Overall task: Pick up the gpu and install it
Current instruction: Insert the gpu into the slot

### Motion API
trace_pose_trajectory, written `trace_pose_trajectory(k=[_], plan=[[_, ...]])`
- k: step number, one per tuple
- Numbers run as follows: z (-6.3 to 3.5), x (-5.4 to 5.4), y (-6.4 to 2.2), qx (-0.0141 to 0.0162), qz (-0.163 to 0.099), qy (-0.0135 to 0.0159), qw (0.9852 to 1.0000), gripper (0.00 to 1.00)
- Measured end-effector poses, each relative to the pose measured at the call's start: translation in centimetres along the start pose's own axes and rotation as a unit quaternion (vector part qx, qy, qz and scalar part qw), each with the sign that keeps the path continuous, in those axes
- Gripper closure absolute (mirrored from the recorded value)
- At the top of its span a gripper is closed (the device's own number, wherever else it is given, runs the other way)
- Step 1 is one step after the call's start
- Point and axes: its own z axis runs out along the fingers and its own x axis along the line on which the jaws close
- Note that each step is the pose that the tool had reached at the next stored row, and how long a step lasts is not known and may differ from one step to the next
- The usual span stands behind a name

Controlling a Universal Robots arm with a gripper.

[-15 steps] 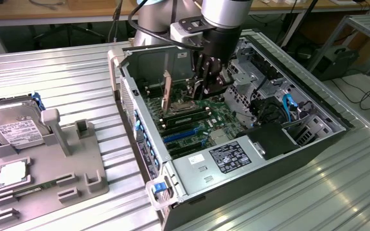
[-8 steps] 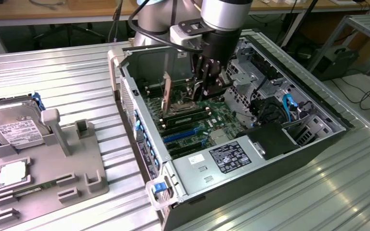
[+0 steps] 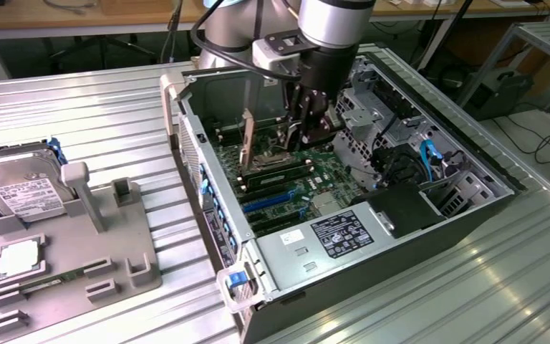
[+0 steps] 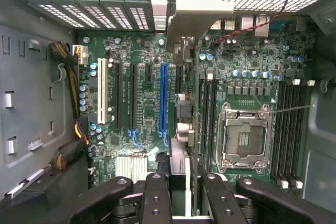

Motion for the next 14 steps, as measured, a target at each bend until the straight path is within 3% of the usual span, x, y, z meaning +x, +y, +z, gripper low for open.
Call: trace_pose_trajectory(k=[14], plan=[[0.36, 0.01, 0.06, -0.0006, 0.0, -0.0005, 1.0, 0.72]])
